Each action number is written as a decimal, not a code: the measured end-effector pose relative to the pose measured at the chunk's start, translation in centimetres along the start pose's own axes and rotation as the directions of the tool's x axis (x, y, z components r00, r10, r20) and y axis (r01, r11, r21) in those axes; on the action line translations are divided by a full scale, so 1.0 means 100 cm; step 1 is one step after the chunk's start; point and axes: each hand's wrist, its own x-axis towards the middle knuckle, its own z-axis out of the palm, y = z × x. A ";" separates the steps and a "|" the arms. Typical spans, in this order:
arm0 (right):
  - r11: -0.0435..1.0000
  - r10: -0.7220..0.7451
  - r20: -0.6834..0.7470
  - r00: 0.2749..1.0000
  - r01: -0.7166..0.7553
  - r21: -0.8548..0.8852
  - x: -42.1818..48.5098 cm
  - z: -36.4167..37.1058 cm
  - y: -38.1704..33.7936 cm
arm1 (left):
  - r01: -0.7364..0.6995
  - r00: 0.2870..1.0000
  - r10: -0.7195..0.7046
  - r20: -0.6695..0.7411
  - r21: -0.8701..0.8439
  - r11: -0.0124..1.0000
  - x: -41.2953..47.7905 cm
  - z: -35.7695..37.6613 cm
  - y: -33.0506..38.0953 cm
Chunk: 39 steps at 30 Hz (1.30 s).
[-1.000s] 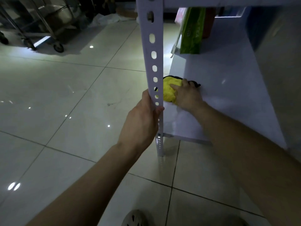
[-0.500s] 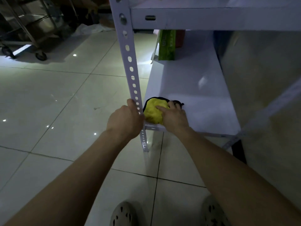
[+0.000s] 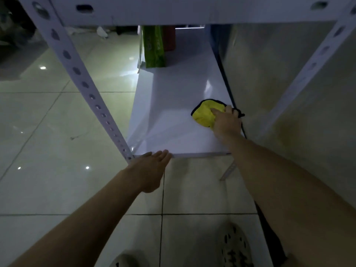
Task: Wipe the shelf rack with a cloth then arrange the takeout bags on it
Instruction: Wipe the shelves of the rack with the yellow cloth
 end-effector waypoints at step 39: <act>0.967 -0.110 0.236 0.966 0.049 0.250 -0.158 -0.080 -0.041 | 0.024 0.971 -0.076 -0.227 -0.221 0.975 -0.108 -0.055 0.009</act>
